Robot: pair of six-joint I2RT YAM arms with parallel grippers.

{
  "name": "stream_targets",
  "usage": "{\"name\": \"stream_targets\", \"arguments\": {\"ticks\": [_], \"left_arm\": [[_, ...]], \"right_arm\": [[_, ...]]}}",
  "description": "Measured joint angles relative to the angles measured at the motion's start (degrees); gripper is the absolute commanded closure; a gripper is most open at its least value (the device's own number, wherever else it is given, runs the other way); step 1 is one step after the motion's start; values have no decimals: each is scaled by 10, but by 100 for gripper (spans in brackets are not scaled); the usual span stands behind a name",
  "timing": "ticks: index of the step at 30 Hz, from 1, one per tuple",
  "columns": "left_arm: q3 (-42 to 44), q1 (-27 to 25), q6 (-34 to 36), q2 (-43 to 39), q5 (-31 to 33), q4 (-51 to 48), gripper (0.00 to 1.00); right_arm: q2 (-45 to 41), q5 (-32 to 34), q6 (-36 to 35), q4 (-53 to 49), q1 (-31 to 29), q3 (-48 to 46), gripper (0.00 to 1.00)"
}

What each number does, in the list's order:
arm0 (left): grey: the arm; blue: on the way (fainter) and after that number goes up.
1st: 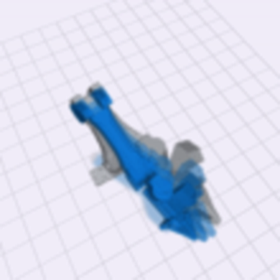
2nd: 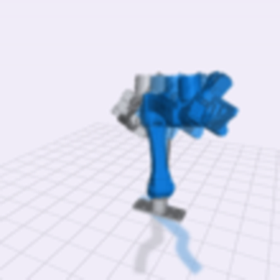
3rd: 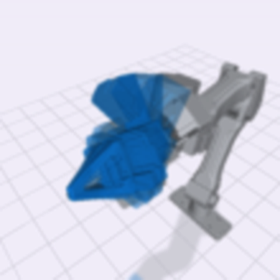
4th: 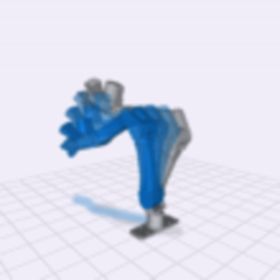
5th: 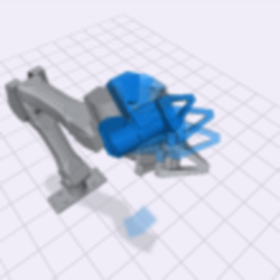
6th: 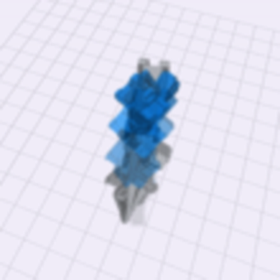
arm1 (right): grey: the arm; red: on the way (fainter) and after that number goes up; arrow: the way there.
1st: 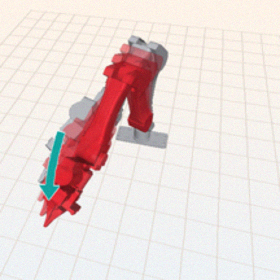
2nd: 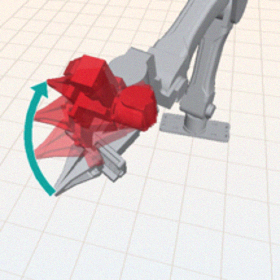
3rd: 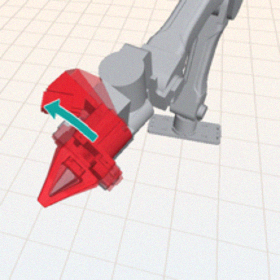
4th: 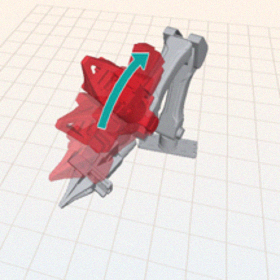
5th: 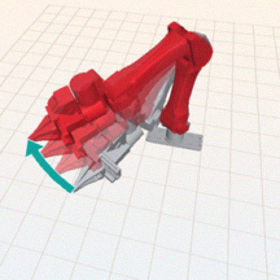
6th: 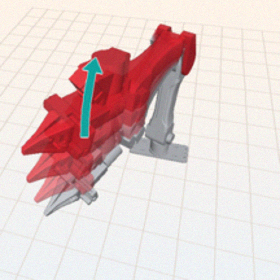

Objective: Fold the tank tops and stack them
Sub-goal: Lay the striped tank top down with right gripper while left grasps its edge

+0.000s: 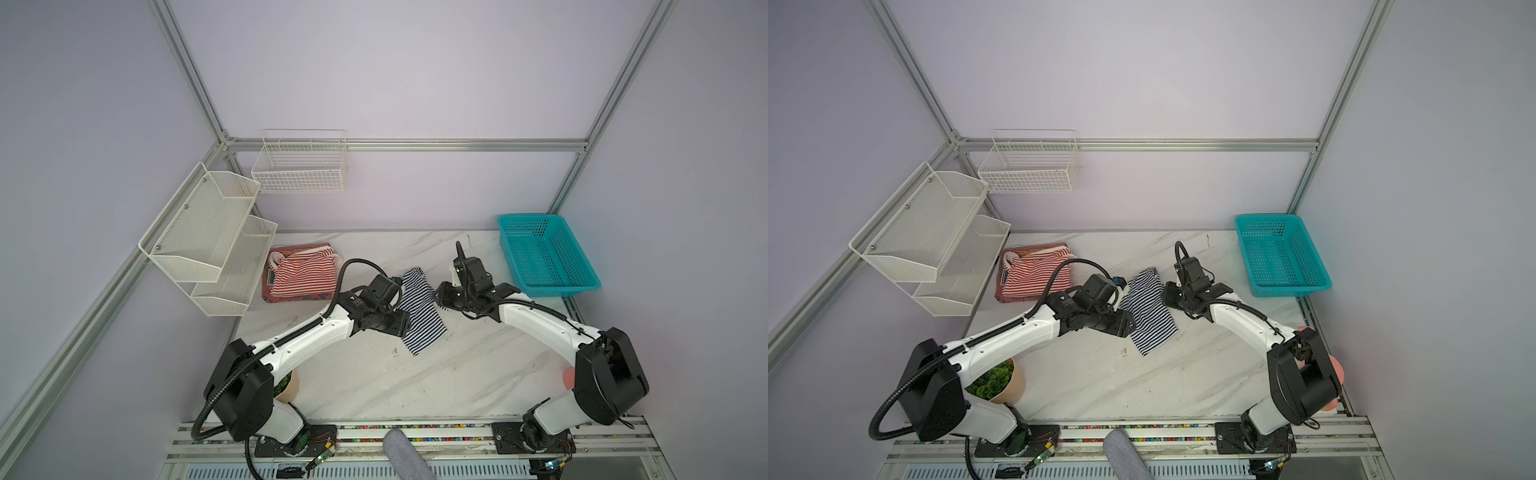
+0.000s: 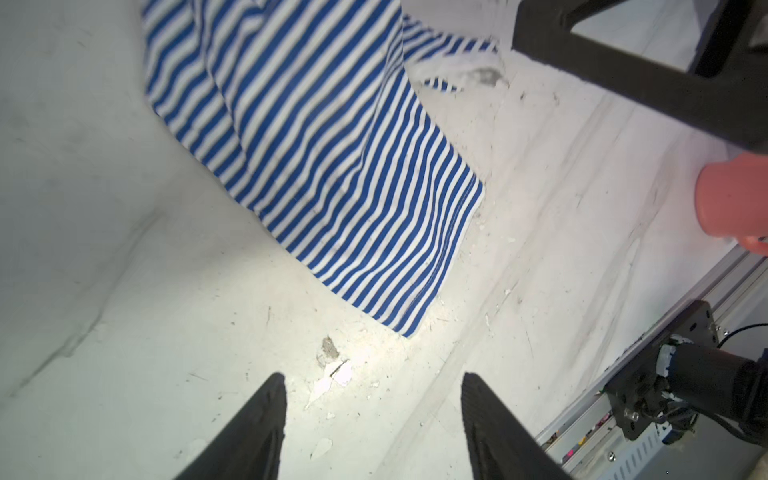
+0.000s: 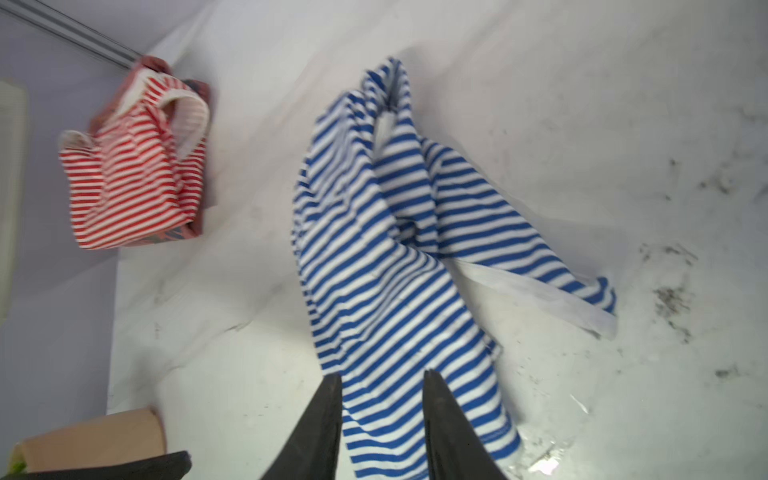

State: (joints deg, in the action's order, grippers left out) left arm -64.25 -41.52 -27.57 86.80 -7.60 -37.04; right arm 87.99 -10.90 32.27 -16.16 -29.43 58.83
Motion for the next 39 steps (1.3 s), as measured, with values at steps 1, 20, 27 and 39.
{"name": "stream_targets", "arguments": {"ticks": [1, 20, 27, 39], "left_arm": [[1, -5, -6, 14, -6, 0, 29], [-3, -24, -78, 167, -44, 53, 57], [-3, -25, -83, 177, -52, 54, 100], [-73, -26, -34, 58, -9, -43, 100]], "right_arm": [[9, 1, -2, -3, 4, -10, 56], [97, -70, -22, 66, 32, -70, 93], [82, -108, -11, 78, 32, -80, 100], [-120, -99, -10, 6, 30, -29, 100]]}}
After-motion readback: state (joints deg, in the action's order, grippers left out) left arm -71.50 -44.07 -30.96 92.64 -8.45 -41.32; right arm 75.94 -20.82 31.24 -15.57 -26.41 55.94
